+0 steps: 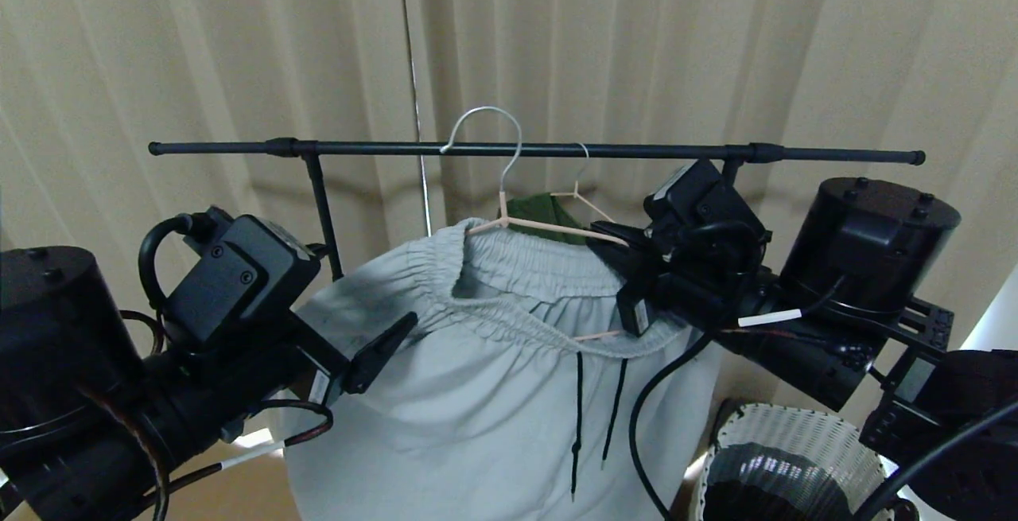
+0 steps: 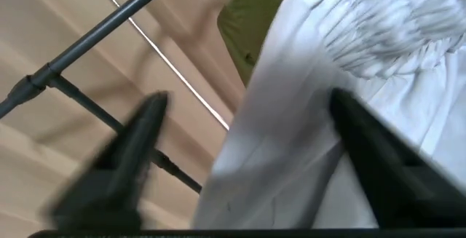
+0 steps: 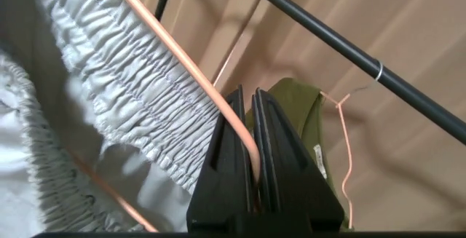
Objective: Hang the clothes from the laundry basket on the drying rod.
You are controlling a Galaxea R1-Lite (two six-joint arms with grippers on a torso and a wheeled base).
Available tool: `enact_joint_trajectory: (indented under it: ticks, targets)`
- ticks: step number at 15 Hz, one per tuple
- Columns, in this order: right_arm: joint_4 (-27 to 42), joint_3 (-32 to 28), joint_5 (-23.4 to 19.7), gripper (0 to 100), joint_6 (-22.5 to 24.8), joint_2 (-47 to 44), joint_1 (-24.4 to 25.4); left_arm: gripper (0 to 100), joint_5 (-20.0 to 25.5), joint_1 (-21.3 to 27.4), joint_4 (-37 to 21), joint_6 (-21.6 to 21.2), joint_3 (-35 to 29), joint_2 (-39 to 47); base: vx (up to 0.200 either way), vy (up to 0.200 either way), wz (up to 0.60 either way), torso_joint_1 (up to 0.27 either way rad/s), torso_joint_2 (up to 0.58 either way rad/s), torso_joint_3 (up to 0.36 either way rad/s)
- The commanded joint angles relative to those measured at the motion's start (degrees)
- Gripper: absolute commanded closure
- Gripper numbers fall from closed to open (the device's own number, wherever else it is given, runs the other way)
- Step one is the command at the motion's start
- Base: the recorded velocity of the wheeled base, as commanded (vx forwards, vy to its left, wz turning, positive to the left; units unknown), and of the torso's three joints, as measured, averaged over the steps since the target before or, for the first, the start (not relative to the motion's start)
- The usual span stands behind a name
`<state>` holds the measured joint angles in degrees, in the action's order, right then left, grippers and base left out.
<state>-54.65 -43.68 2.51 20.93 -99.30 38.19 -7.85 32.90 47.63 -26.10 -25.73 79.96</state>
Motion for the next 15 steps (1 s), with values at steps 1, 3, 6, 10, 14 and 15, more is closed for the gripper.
enact_joint_trajectory:
  ticks: [1, 3, 6, 10, 14, 15]
  targets:
    - [-0.02, 0.09, -0.05, 100, -0.28, 0.95, -2.69, 0, 0.64, -0.12, 0.27, 1.14, 2.79, -1.65, 0.000, 0.000, 0.00, 0.000, 0.00, 0.000]
    - [0.07, 0.09, 0.04, 100, -1.51, 2.10, -3.39, 0, 2.67, -0.47, 0.54, 2.55, 5.34, -3.41, 0.000, 0.000, 0.00, 0.000, 0.00, 0.000]
    - [0.25, 1.49, 0.04, 100, -2.21, 4.12, -3.39, 0, 2.67, -3.02, 0.54, 3.34, 7.01, -3.58, 0.000, 0.000, 0.00, 0.000, 0.00, 0.000]
    - [0.42, 3.16, 0.04, 100, -2.30, 6.40, -3.39, 0, 2.67, -7.06, 0.54, 3.42, 10.44, -3.41, 0.000, 0.000, 0.00, 0.000, 0.00, 0.000]
    - [0.51, 3.25, -0.05, 100, -3.00, 7.02, -3.39, 0, 2.84, -8.64, 0.71, 4.65, 10.18, -1.12, 0.000, 0.000, 0.00, 0.000, 0.00, 0.000]
    - [0.51, 3.34, -0.05, 100, -3.00, 7.37, -3.39, 0, 2.93, -8.47, 1.68, 5.97, 9.83, -0.15, 0.000, 0.000, 0.00, 0.000, 0.00, 0.000]
